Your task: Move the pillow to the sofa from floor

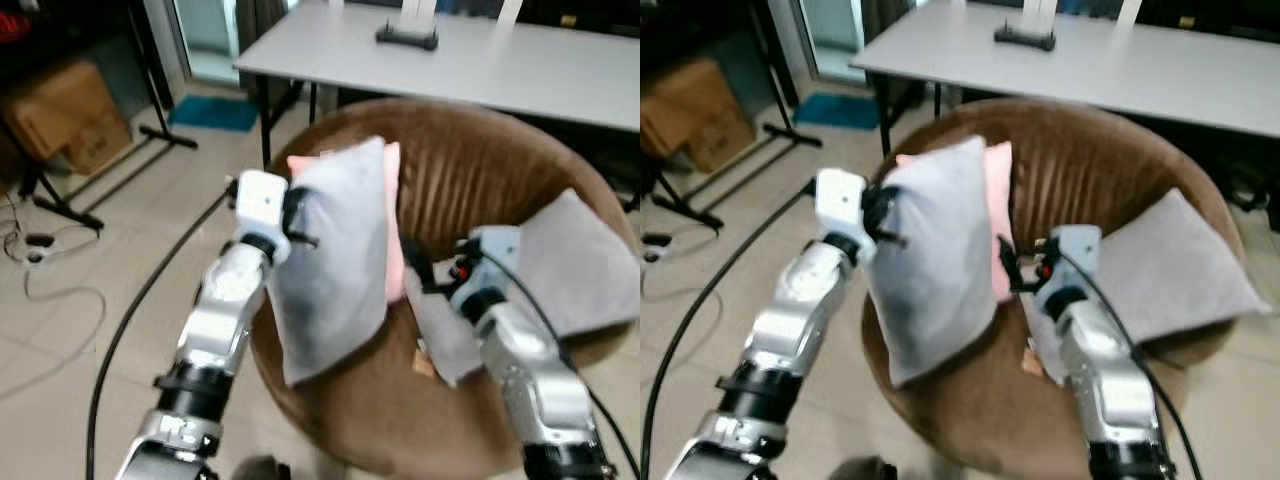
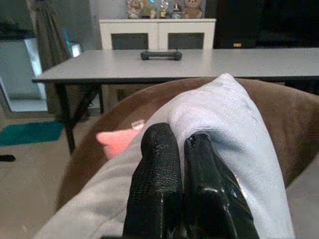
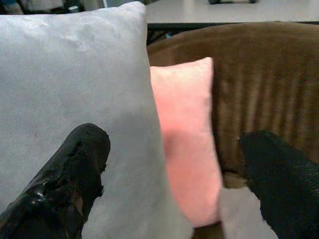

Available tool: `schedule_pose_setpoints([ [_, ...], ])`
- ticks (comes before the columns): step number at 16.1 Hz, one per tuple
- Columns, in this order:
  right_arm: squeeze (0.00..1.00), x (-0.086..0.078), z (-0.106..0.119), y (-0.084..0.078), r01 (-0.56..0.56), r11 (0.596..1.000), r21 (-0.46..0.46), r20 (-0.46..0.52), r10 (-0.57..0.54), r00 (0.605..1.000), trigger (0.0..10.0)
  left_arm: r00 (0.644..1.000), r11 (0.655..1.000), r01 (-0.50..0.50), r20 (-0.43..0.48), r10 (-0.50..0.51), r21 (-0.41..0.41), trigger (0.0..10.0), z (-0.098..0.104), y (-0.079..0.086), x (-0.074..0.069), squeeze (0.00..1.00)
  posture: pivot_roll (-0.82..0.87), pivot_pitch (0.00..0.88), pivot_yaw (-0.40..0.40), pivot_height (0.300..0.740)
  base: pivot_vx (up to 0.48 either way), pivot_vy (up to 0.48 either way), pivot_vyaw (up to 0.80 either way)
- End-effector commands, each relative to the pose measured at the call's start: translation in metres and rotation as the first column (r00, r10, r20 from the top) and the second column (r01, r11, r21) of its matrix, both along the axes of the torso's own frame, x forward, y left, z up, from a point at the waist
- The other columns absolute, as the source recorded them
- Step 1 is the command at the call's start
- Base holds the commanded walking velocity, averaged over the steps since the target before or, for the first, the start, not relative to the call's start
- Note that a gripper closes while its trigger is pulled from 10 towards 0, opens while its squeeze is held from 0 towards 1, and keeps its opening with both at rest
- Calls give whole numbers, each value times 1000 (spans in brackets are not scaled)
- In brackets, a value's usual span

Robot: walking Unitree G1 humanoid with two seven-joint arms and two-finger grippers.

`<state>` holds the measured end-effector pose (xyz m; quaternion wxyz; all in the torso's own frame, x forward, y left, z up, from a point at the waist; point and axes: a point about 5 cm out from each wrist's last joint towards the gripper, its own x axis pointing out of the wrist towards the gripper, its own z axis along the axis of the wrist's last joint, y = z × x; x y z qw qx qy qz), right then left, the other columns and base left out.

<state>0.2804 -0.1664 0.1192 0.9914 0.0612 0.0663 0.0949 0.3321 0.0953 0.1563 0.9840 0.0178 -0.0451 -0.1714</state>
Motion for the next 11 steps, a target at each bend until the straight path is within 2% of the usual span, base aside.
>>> schedule_pose_setpoints([
  [1, 0, -2, -2, 0, -4, 1000, -11, -17, 4, 1000, 10000, 999, 1000, -13, 50, 13, -5, 10000, 10, 5, 1, 0, 9, 0, 33, 740, 0, 0, 0],
  [2, 0, -4, -6, -1, -6, 998, -55, -37, 4, 999, 10000, 999, 1000, -5, 48, 5, 4, 10000, 8, 6, 1, 0, 9, 0, 33, 740, 0, 0, 0],
  [3, 0, -6, -14, -6, 10, 990, -138, -70, -20, 997, 10000, 1000, 999, 10, 25, -11, 30, 10000, 3, 7, 0, 0, 8, 0, 32, 740, 0, 0, 0],
  [4, 0, -8, -25, -17, 48, 976, -215, -132, -77, 988, 10000, 1000, 999, 21, 3, -21, 45, 10000, -4, 7, 0, 0, 8, 0, 31, 740, 0, 0, 0],
  [6, 0, -9, -28, -24, 43, 974, -221, -151, -78, 985, 10000, 999, 996, 53, -17, -51, 76, 10000, -10, 4, 2, 0, 7, 0, 32, 740, 0, 0, 0],
  [8, 0, -10, -29, -34, 49, 967, -250, -164, -93, 982, 10000, 993, 988, 117, -22, -115, 103, 10000, -13, -8, 6, 0, 0, 0, 35, 740, 0, 0, 0],
  [11, 0, -12, -32, -61, 124, 938, -323, -182, -191, 965, 10000, 984, 981, 181, -13, -180, 77, 10000, -3, -33, 20, 0, -21, 0, 50, 740, 0, 0, 0],
])
